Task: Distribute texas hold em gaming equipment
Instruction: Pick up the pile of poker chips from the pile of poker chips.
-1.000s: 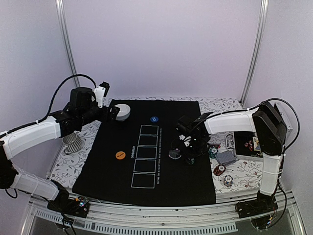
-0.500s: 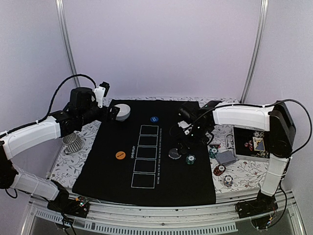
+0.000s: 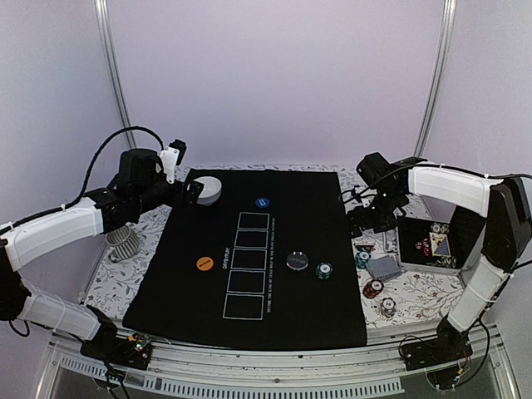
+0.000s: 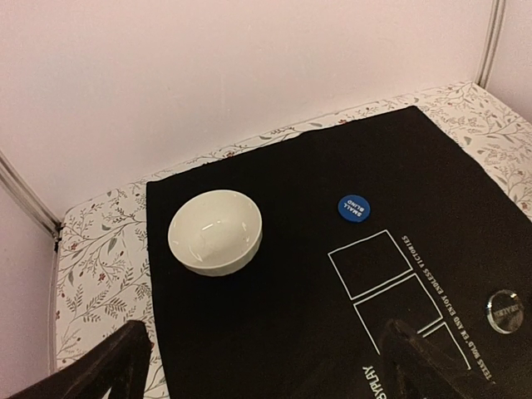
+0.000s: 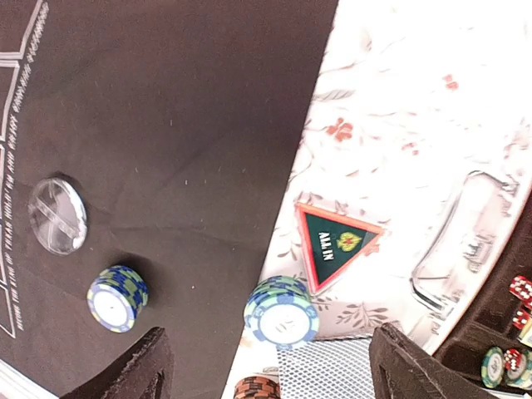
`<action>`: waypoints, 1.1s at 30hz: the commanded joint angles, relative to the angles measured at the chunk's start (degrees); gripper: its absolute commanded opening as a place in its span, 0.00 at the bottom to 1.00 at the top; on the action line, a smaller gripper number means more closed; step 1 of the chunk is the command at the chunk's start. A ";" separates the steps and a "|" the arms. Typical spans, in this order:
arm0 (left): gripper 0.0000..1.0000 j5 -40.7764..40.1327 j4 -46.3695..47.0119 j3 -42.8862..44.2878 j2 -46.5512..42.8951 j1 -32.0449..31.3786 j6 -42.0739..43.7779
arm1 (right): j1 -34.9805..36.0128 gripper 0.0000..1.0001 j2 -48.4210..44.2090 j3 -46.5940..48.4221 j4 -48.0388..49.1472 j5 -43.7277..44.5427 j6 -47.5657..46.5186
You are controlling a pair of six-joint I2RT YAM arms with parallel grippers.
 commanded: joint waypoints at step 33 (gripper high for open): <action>0.98 -0.44 1.68 -0.77 0.59 -0.54 1.21 | -0.70 0.13 8.36 -3.92 -0.53 1.16 -1.72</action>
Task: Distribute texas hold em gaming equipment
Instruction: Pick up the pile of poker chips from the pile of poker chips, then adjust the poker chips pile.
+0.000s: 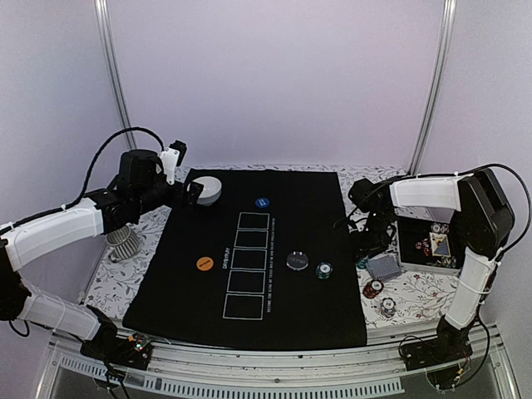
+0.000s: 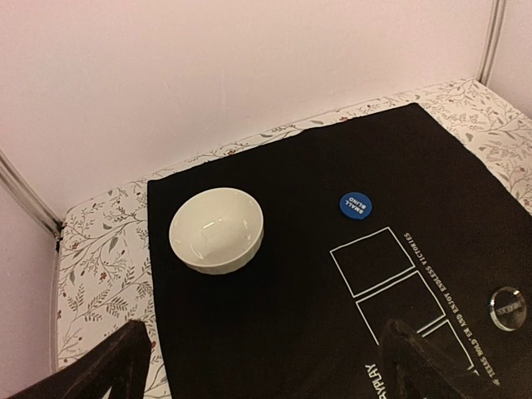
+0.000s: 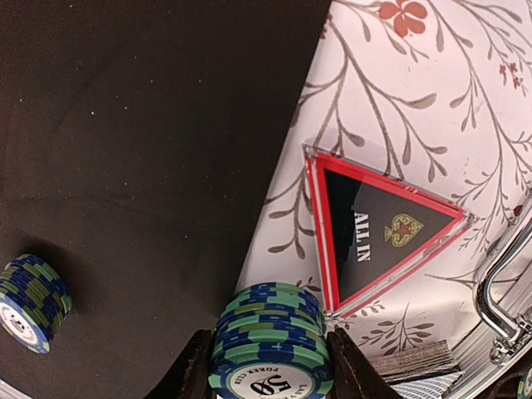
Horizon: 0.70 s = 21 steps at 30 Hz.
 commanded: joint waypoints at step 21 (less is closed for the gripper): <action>0.98 8.87 2.21 -0.09 0.85 -0.54 0.91 | 8.39 0.03 -5.43 17.84 -7.38 1.91 -2.08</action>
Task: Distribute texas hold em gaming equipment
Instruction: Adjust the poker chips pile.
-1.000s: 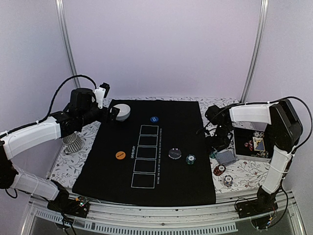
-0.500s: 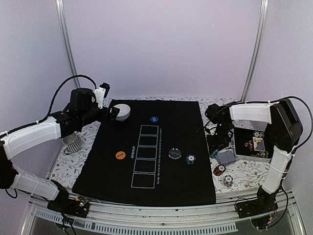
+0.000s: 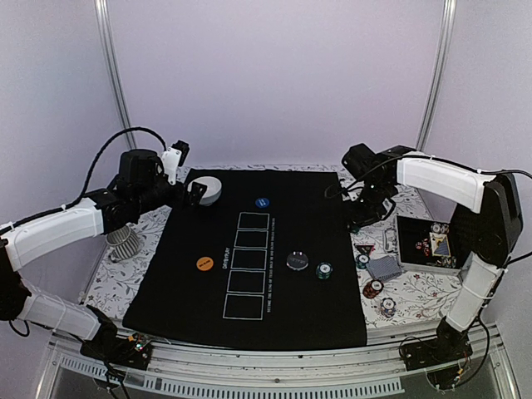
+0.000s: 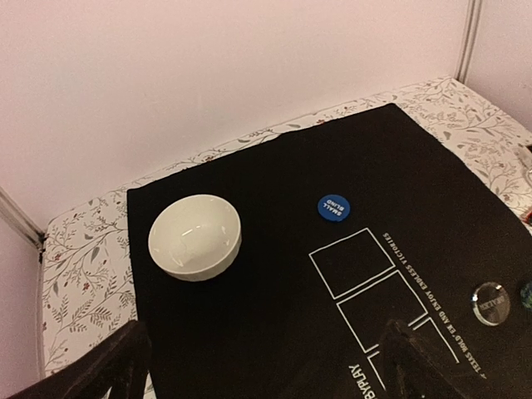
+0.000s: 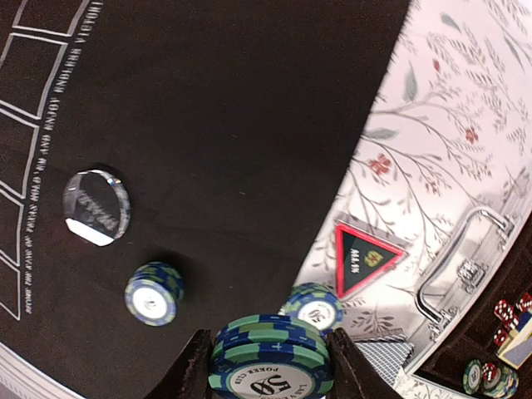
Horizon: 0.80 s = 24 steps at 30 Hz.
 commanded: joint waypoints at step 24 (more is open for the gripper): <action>0.83 45.28 21.07 -2.14 14.31 -13.26 -35.69 | 25.17 0.03 0.21 8.46 18.52 -8.44 -13.68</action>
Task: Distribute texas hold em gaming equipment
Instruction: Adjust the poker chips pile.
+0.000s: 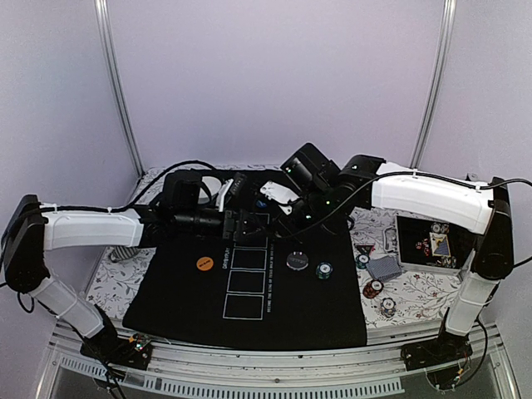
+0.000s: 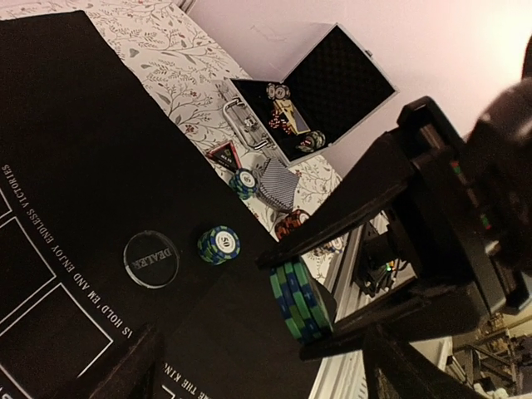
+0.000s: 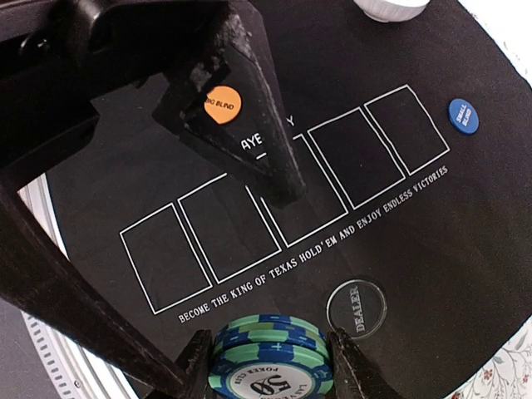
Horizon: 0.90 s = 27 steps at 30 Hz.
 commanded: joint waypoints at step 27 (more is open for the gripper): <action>0.80 -2.90 -4.42 4.22 1.97 2.55 0.40 | -3.26 0.02 5.80 5.25 1.15 5.42 -1.29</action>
